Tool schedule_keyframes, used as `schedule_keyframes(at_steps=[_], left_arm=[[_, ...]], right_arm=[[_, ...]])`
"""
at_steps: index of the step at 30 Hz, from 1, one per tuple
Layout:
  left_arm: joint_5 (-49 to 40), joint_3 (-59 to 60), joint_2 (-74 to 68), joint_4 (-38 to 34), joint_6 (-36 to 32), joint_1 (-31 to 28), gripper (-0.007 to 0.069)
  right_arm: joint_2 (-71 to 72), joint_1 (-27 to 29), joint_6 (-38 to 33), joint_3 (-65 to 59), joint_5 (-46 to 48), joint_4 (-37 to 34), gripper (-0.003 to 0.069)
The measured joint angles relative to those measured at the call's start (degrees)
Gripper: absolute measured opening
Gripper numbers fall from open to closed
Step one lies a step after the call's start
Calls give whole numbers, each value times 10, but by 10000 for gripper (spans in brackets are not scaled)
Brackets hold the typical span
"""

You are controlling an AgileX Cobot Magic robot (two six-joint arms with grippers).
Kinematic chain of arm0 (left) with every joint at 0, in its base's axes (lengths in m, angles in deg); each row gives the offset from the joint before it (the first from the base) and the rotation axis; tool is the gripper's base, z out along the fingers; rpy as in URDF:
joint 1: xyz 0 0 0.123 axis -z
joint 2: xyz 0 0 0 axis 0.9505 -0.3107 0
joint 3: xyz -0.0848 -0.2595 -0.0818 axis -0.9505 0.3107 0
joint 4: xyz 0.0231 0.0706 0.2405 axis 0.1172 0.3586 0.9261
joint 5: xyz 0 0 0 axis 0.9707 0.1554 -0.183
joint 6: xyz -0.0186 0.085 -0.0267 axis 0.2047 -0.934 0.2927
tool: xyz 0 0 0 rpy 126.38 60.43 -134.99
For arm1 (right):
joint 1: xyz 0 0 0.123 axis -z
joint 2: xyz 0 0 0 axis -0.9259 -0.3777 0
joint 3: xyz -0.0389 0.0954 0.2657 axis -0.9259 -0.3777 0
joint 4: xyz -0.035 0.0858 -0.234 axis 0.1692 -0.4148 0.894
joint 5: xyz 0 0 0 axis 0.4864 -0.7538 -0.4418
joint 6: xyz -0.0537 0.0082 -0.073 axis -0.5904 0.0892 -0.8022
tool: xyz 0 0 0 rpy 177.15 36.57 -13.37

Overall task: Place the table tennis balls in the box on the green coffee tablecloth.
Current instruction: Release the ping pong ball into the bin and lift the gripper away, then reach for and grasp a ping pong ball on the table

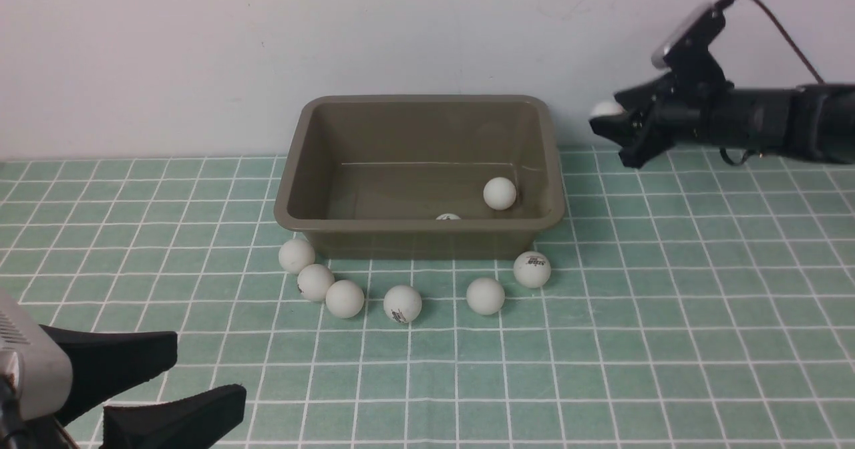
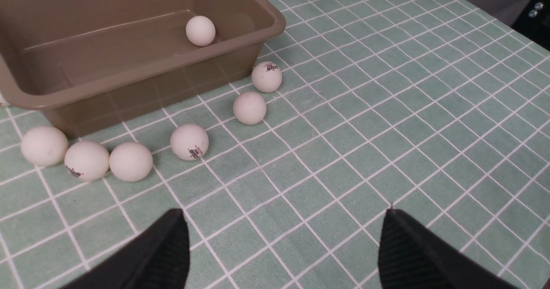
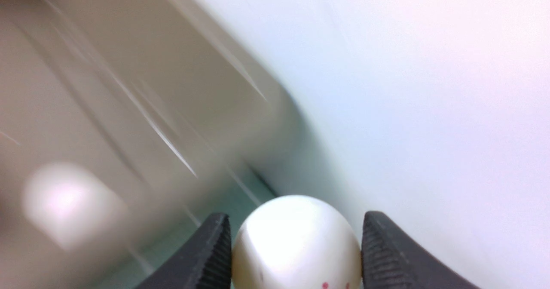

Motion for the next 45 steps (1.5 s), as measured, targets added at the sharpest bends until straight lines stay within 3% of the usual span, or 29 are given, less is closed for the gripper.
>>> schedule_keyframes(at_steps=[7,12,13,18,22,25,29,33,37,42,45], left_arm=[[0,0,0,0,0,0,532],[0,0,0,0,0,0,532],[0,0,0,0,0,0,532],[0,0,0,0,0,0,532],[0,0,0,0,0,0,532],[0,0,0,0,0,0,532],[0,0,0,0,0,0,532],[0,0,0,-2,0,0,532],[0,0,0,-2,0,0,532],[0,0,0,-2,0,0,532],[0,0,0,-2,-2,0,532]], right_arm=[[27,-36,79,0,135,14,356],[26,-63,148,0,102,74,356],[25,-74,204,0,56,120,356],[24,-76,276,0,45,160,358],[24,-76,353,0,24,158,477],[34,-76,356,0,22,161,522],[75,-73,336,-1,14,189,503],[165,-43,343,-1,12,268,432],[245,-16,399,-1,10,357,403],[341,-1,505,-2,9,492,399],[393,0,606,-15,19,567,399]])
